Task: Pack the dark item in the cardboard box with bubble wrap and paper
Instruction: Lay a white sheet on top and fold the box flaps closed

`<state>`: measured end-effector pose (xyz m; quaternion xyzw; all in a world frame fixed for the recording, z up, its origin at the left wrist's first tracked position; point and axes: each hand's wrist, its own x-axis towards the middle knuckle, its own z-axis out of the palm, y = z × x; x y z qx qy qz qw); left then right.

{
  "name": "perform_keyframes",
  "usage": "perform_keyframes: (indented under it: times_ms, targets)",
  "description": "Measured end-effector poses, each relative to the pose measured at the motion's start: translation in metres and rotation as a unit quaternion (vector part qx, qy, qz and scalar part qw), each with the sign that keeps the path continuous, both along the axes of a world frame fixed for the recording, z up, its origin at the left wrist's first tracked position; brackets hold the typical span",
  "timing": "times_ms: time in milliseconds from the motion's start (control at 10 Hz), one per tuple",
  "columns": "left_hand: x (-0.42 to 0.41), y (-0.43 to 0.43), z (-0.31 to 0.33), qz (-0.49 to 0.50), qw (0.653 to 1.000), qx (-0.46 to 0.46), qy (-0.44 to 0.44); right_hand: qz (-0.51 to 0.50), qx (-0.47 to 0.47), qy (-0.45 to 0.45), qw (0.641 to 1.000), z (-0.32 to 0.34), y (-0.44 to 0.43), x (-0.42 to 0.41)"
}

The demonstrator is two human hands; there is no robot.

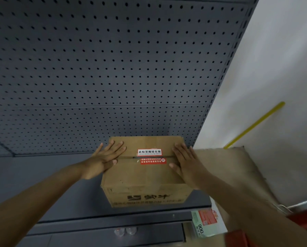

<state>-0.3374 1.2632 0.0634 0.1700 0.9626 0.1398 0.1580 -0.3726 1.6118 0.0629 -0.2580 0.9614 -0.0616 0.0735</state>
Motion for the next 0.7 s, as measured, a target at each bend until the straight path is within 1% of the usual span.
perform_keyframes:
  times_ms: [100,200,300,400,500,600,700]
  targets:
    - [0.002,0.0,-0.003,-0.001,1.0,0.011,0.014,-0.017,0.002,0.01,1.0,-0.001,-0.001,-0.004]
    - [0.003,0.0,-0.006,-0.001,0.999,0.024,0.022,-0.038,-0.022,0.001,0.999,-0.003,-0.003,0.0]
    - [0.006,0.0,-0.01,0.002,0.999,0.03,0.034,-0.053,0.007,0.028,0.998,0.001,-0.005,0.007]
    - [0.006,0.001,-0.007,0.005,0.997,-0.015,0.073,-0.048,0.069,0.084,0.993,0.009,-0.007,0.011]
    - [0.012,0.014,0.007,0.032,0.99,-0.107,0.086,-0.038,0.109,0.1,0.988,0.021,-0.011,0.019]
    - [0.024,0.029,0.031,0.101,0.989,-0.071,0.087,-0.047,0.078,0.117,0.989,0.045,-0.013,0.029]
    - [0.057,0.034,0.058,0.131,0.981,0.007,0.139,-0.083,-0.035,0.16,0.983,0.074,0.003,0.058]
